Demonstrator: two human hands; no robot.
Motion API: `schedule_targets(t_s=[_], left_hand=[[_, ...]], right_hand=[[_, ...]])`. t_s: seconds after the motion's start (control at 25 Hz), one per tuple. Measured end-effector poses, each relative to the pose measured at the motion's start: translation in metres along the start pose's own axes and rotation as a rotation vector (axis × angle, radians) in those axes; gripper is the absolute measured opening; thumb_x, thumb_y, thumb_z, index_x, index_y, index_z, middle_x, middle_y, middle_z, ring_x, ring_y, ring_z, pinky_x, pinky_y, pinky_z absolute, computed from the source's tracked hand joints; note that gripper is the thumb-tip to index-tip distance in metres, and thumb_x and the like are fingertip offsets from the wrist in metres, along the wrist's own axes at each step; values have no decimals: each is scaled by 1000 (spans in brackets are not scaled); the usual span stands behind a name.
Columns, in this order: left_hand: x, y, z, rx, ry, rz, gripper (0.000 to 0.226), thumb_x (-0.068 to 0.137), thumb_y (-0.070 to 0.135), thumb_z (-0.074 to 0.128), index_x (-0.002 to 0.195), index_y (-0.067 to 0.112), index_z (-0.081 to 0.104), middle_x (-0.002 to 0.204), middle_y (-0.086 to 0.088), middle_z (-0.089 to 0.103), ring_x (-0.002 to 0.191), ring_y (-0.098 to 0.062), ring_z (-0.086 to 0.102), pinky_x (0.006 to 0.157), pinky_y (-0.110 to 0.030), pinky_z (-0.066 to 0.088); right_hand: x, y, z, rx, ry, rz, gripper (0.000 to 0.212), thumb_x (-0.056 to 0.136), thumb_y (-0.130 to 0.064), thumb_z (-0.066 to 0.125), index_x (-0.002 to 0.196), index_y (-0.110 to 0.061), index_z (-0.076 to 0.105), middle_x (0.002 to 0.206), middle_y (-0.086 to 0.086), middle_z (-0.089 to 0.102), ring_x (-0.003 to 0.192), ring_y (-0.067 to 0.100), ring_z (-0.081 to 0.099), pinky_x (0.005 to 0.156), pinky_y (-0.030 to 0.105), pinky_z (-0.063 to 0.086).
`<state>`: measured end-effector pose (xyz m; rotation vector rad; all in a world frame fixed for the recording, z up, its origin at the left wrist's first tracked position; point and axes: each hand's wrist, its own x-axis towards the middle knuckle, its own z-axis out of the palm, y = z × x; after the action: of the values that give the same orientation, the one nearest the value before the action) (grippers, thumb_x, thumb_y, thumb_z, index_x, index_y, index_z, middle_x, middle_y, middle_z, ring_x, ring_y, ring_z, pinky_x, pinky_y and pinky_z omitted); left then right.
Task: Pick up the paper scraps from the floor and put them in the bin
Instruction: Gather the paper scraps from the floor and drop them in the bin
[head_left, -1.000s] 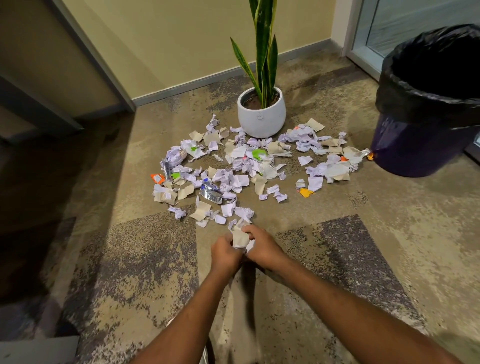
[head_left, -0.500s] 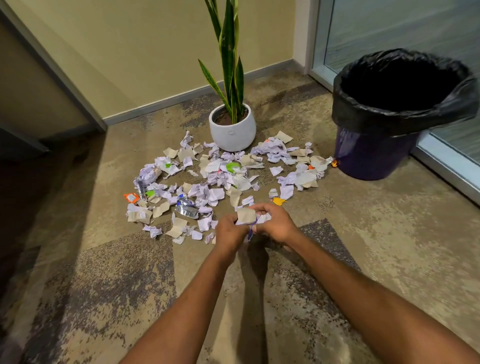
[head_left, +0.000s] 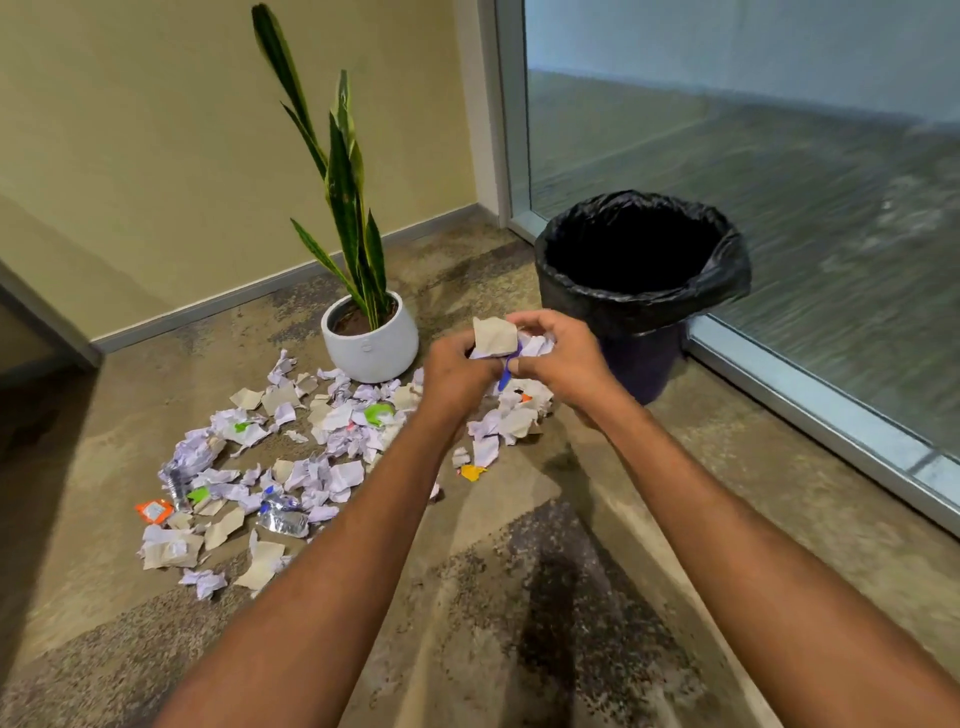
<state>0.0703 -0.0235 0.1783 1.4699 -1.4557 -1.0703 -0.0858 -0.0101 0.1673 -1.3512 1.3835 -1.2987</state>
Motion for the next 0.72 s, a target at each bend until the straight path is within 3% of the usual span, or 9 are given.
schedule_targets(t_s=[0.08,0.32,0.44,0.56,0.64,0.72], left_hand=[[16,31,20,-50,-25,50,46,76,-5,77,119,11,79,106,-9,81,93,-23,75,82,-40,62],[68,105,72,-76,-193,99,45,79,-15,71,119,5,78,108,-15,80,98,-29,76,86,-42,62],[93,124,91,-155,-267,-1,42,84,-23,61,119,-4,72,114,-22,75,93,-33,73,85,-43,62],[108,133,108,-222,-312,-162,22,93,-15,59,108,-1,69,106,-21,69,80,-28,69,75,-37,63],[115,135,115,-307,-345,-246,18,99,-4,59,116,-3,65,108,-19,65,88,-30,69,89,-45,64],[117,138,117,-422,-398,-296,26,103,6,57,128,0,61,109,-15,64,94,-31,70,95,-51,62]], right_hand=[[17,-17,-31,9,53,-19,59,71,17,81,121,-13,76,119,8,77,114,29,73,93,43,63],[65,-39,-97,96,229,53,51,71,15,80,104,-23,79,107,7,80,95,23,78,77,39,67],[88,-38,-103,174,338,151,38,77,15,75,98,-17,77,100,11,79,82,24,76,70,37,65],[108,-36,-110,222,460,284,26,86,8,68,73,-14,66,80,10,69,63,24,63,51,28,54],[116,-36,-116,372,497,356,19,94,2,65,78,-9,64,88,16,65,70,27,62,66,42,61],[120,-38,-120,458,502,383,11,99,-6,64,89,-11,65,107,14,66,90,31,66,84,54,62]])
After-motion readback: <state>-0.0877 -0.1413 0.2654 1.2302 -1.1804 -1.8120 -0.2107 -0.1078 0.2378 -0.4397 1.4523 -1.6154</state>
